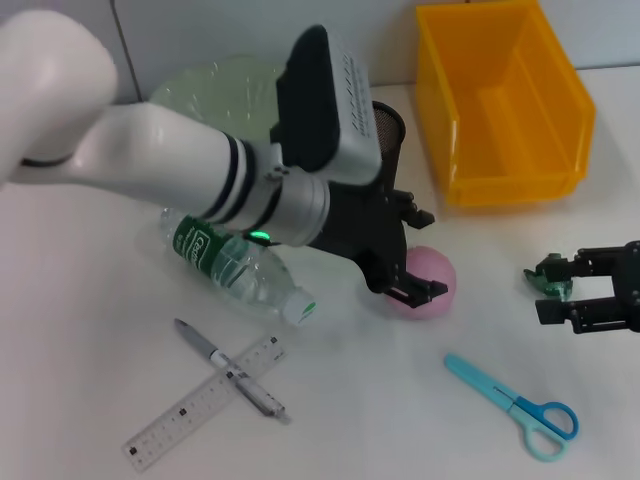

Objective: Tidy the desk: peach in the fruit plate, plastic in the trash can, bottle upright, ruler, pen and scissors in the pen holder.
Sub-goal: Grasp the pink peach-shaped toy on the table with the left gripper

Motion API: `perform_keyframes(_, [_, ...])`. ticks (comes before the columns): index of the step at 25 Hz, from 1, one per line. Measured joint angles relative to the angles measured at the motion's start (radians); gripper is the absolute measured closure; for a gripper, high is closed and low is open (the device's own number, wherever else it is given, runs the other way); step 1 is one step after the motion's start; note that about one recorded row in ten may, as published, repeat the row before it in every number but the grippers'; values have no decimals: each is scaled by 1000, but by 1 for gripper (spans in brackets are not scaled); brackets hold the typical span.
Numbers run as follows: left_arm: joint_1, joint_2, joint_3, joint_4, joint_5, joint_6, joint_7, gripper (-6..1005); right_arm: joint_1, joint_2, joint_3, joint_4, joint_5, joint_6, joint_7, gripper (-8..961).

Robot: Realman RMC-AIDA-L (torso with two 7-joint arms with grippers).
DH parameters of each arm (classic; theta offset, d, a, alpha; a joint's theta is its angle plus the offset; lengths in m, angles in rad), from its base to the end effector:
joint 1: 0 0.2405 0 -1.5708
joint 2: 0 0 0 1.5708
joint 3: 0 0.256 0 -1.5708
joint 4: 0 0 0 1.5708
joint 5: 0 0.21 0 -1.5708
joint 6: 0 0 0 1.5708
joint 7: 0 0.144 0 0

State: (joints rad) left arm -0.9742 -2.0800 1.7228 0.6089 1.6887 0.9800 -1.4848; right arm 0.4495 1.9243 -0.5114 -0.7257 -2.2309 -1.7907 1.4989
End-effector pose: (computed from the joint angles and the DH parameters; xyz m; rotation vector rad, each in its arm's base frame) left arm -0.0963 0.3816 -0.1272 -3.0369 0.2244 -0.1016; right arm 0.3217 0.2921 0.0791 -2.7485 0.8488 0.4888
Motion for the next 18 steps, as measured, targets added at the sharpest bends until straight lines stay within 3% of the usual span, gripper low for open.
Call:
perform_keyframes(8, [5, 0, 89, 0, -47, -70, -19, 204, -2, -1, -1, -2, -6, -1, 1, 239])
perform_keyframes(9, [23, 0, 171, 1, -98, -149, -28, 205, -2, -1, -1, -2, -7, -1, 1, 239])
perform_keyframes(11, [32, 0, 210, 5, -108, -188, -36, 206, -2, -1, -1, -3, -8, -1, 1, 240])
perform_keyframes(18, [45, 0, 246, 5, -115, -211, -38, 211, -1, -1, -3, -3, -12, -1, 1, 242])
